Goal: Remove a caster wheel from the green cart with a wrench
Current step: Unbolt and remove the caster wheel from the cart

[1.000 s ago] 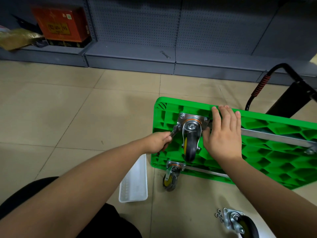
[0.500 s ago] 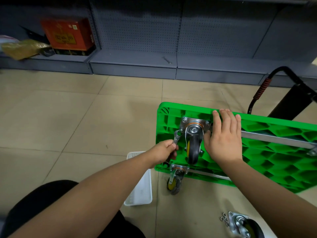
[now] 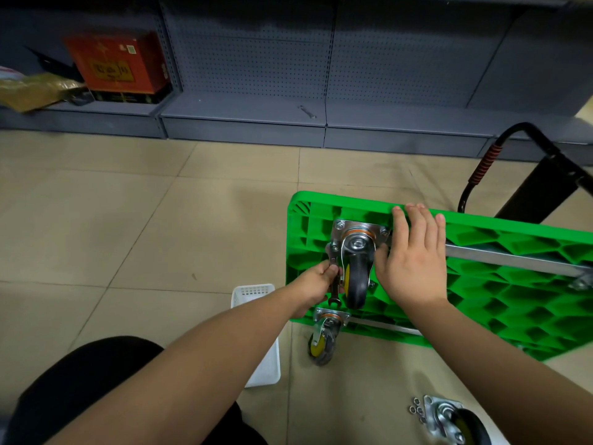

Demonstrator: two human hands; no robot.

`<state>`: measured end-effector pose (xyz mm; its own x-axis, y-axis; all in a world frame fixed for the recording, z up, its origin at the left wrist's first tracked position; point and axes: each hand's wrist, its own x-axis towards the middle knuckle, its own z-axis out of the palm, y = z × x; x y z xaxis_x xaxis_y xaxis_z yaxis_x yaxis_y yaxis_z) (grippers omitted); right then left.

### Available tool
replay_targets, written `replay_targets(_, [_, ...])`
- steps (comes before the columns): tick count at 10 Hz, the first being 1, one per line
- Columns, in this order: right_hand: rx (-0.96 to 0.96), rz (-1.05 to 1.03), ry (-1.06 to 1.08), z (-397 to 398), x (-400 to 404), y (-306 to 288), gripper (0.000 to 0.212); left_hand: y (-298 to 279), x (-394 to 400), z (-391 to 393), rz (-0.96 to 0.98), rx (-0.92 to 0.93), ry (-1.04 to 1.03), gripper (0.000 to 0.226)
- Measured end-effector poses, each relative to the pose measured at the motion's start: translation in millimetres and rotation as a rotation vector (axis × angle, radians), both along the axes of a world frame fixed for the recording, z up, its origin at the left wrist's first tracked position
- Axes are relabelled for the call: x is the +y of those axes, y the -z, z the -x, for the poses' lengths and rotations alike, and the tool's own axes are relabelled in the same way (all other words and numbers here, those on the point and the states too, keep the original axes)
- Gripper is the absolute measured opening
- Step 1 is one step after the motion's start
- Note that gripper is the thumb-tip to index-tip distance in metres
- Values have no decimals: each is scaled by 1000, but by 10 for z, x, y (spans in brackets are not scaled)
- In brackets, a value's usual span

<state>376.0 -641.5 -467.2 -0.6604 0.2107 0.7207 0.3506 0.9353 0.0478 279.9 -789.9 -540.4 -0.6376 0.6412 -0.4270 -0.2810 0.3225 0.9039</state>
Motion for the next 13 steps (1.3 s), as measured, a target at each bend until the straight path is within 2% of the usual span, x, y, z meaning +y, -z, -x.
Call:
replay_targets(2, [4, 3, -3, 1, 6, 10, 60, 60, 40, 18, -40, 124, 65, 22])
replay_targets(3, [0, -1, 3, 5, 10, 19, 63, 123, 41, 36, -31, 140, 62, 38])
replay_targets(5, [-2, -13, 9, 18, 14, 33, 64, 107, 115, -38, -112, -78, -30, 32])
replay_targets(7, [2, -11, 8, 11, 14, 22, 62, 47, 135, -82, -119, -128, -40, 32])
replay_targets(8, [4, -16, 9, 17, 10, 21, 62, 30, 103, -89, -96, -87, -26, 35])
replay_targets(9, [0, -15, 6, 12, 17, 23, 63, 76, 22, -44, -26, 78, -9, 44])
replay_targets(11, [5, -21, 4, 4, 11, 25, 63, 0, -154, 85, 146, 386, 4, 40])
replay_targets(13, [9, -23, 1, 5, 10, 17, 63, -73, -235, 207, 247, 561, 18, 45])
